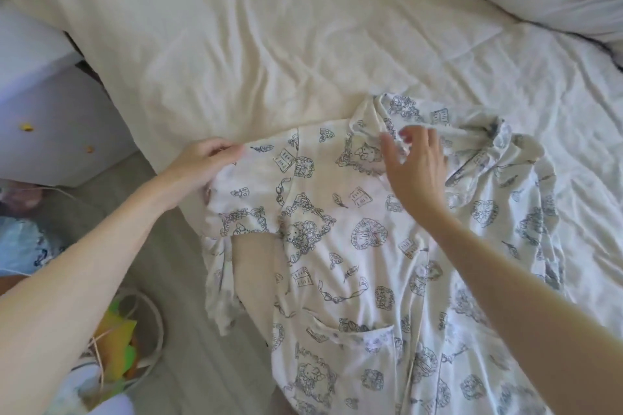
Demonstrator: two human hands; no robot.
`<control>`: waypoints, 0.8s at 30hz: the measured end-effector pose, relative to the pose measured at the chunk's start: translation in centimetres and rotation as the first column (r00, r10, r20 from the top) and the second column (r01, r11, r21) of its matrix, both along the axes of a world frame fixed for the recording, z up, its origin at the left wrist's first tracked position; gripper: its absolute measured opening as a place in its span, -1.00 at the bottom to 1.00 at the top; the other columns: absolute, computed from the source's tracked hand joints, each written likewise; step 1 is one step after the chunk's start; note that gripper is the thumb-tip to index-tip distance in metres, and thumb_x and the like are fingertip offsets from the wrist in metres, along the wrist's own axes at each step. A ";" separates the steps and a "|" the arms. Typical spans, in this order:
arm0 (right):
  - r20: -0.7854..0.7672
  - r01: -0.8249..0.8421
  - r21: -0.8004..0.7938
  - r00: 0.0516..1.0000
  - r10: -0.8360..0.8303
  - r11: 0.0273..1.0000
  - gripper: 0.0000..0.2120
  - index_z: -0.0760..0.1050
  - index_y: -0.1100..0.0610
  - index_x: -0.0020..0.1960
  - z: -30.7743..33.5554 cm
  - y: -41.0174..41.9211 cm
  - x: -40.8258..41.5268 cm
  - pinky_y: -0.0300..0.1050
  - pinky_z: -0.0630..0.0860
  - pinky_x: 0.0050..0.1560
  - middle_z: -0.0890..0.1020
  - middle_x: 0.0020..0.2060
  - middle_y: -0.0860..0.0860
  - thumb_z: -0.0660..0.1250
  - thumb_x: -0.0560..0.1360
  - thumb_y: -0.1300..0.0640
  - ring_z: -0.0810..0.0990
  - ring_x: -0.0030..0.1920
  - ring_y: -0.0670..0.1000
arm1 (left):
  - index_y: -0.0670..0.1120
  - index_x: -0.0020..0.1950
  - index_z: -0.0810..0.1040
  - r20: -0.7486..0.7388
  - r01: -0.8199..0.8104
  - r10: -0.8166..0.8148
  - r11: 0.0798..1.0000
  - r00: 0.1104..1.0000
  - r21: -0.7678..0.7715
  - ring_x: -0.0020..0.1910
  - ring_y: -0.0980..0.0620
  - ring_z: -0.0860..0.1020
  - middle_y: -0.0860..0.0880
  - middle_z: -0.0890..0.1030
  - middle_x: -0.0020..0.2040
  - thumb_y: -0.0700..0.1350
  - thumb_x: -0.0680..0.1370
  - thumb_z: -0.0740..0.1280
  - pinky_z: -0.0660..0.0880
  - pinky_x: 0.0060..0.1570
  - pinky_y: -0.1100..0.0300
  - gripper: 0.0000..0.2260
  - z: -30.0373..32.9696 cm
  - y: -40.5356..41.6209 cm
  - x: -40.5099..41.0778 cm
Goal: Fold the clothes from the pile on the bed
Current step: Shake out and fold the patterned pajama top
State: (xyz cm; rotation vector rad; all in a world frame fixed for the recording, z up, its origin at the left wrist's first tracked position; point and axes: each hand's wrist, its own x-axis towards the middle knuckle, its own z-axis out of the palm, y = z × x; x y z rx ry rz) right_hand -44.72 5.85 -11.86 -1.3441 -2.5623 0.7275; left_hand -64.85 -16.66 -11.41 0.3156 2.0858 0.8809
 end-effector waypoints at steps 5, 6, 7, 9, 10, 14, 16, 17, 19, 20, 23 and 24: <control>0.162 0.124 -0.333 0.984 -0.073 0.935 -0.56 0.55 0.15 -0.10 0.6 4.7 -6.7 0.11 0.49 0.16 0.61 -0.16 0.11 0.13 0.55 -0.19 0.57 0.02 0.12 | -0.28 -0.02 0.57 -0.006 0.093 -0.093 0.995 0.996 -0.020 -0.28 0.04 0.37 -0.09 0.45 -0.23 0.04 0.51 0.35 0.23 -0.34 0.21 -0.64 -0.4 2.1 -1.2; 0.167 0.151 -0.358 0.981 -0.096 0.921 -0.66 0.57 0.17 -0.14 0.6 5.1 -7.4 0.10 0.53 0.13 0.62 -0.21 0.12 0.21 0.53 -0.09 0.58 -0.07 0.11 | -0.32 -0.03 0.55 -0.021 0.070 -0.069 0.997 0.997 0.041 -0.30 0.04 0.36 -0.10 0.43 -0.25 -0.02 0.52 0.36 0.23 -0.37 0.23 -0.68 -0.3 2.4 -1.1; 0.149 0.189 -0.377 0.979 -0.142 0.907 -0.76 0.60 0.21 -0.15 0.5 5.4 -8.1 0.07 0.56 0.08 0.64 -0.22 0.13 0.27 0.50 0.06 0.57 -0.14 0.10 | -0.30 -0.07 0.56 -0.040 0.034 -0.029 0.992 0.999 0.121 -0.35 0.06 0.37 -0.11 0.44 -0.27 -0.08 0.52 0.35 0.25 -0.41 0.28 -0.74 -0.2 2.5 -1.0; 0.057 0.254 -0.453 0.965 -0.257 0.855 -0.84 0.54 0.20 -0.29 0.8 6.2 -9.2 -0.07 0.54 -0.16 0.55 -0.36 0.08 0.23 0.42 0.31 0.48 -0.26 0.05 | -0.15 -0.19 0.58 -0.042 -0.082 0.096 0.960 0.994 0.267 -0.44 0.16 0.42 -0.02 0.51 -0.33 -0.15 0.53 0.35 0.31 -0.46 0.39 -0.88 0.0 2.6 -1.0; -0.008 0.273 -0.508 0.947 -0.321 0.817 -0.79 0.46 0.17 -0.36 1.1 6.5 -9.5 -0.10 0.46 -0.27 0.46 -0.43 0.05 0.19 0.40 0.36 0.44 -0.32 0.04 | -0.08 -0.24 0.57 -0.048 -0.132 0.154 0.943 0.987 0.306 -0.45 0.22 0.42 0.05 0.52 -0.37 -0.16 0.52 0.35 0.32 -0.44 0.41 -0.87 0.0 2.4 -1.1; -0.131 0.281 -0.674 0.865 -0.485 0.683 -0.78 0.43 0.14 -0.34 1.8 7.3 -9.5 -0.18 0.29 -0.42 0.37 -0.44 0.02 0.24 0.43 0.38 0.35 -0.43 -0.04 | -0.06 -0.13 0.59 -0.152 -0.114 0.133 0.986 0.979 0.123 -0.29 0.14 0.44 0.06 0.52 -0.29 -0.14 0.54 0.32 0.34 -0.31 0.31 -0.93 -1.1 2.2 -1.5; -0.120 0.189 -0.769 0.895 -0.429 0.610 -0.88 0.52 0.19 -0.07 2.0 7.1 -8.9 -0.24 0.45 -0.35 0.54 -0.27 0.05 0.28 0.48 0.37 0.51 -0.32 -0.03 | -0.07 0.06 0.57 -0.240 -0.063 0.048 0.997 0.970 -0.053 -0.12 0.06 0.47 0.01 0.56 -0.09 -0.16 0.55 0.27 0.38 -0.18 0.27 -0.86 -1.6 2.6 -1.2; -0.113 0.144 -0.793 0.920 -0.375 0.592 -0.83 0.50 0.22 0.09 2.0 7.0 -8.5 -0.22 0.54 -0.24 0.59 -0.14 0.08 0.29 0.51 0.35 0.59 -0.19 0.01 | -0.07 0.12 0.55 -0.298 -0.052 0.022 0.994 0.954 -0.094 -0.06 0.03 0.48 -0.02 0.56 -0.01 -0.18 0.55 0.25 0.40 -0.10 0.22 -0.83 -1.5 3.1 -0.9; -0.091 0.105 -0.699 0.968 -0.234 0.708 -0.69 0.45 0.23 0.28 1.9 7.3 -7.7 -0.08 0.57 0.05 0.61 0.06 0.09 0.29 0.54 0.27 0.60 0.03 0.05 | -0.11 0.17 0.51 -0.445 -0.003 -0.051 0.993 0.894 -0.120 0.06 -0.10 0.49 -0.12 0.52 0.11 -0.19 0.55 0.21 0.42 0.06 0.05 -0.78 -0.7 4.5 -0.2; -0.086 0.100 -0.587 0.979 -0.185 0.804 -0.69 0.47 0.21 0.29 2.0 7.3 -7.0 -0.05 0.54 0.15 0.61 0.10 0.09 0.28 0.55 0.26 0.59 0.08 0.05 | -0.12 0.19 0.50 -0.500 0.033 -0.092 0.992 0.861 -0.126 0.12 -0.16 0.46 -0.17 0.49 0.15 -0.19 0.55 0.20 0.41 0.13 -0.02 -0.77 -0.2 5.5 0.3; -0.082 0.141 -0.270 0.982 -0.169 0.952 -0.73 0.54 0.17 0.21 2.2 7.6 -3.3 -0.14 0.52 0.04 0.64 0.09 0.06 0.19 0.56 0.26 0.59 0.00 -0.01 | -0.12 0.19 0.52 -0.598 0.166 -0.204 0.979 0.775 -0.119 0.22 -0.17 0.38 -0.16 0.47 0.19 -0.21 0.56 0.18 0.34 0.17 -0.01 -0.76 1.3 8.8 2.1; -0.067 0.191 -0.179 0.976 -0.206 0.965 -0.73 0.55 0.16 0.19 2.1 7.9 -1.5 -0.16 0.49 -0.07 0.64 0.06 0.05 0.18 0.56 0.25 0.57 -0.07 -0.03 | -0.12 0.18 0.53 -0.624 0.208 -0.224 0.973 0.749 -0.099 0.23 -0.15 0.37 -0.14 0.48 0.19 -0.22 0.56 0.18 0.32 0.16 0.02 -0.76 1.8 10.0 2.7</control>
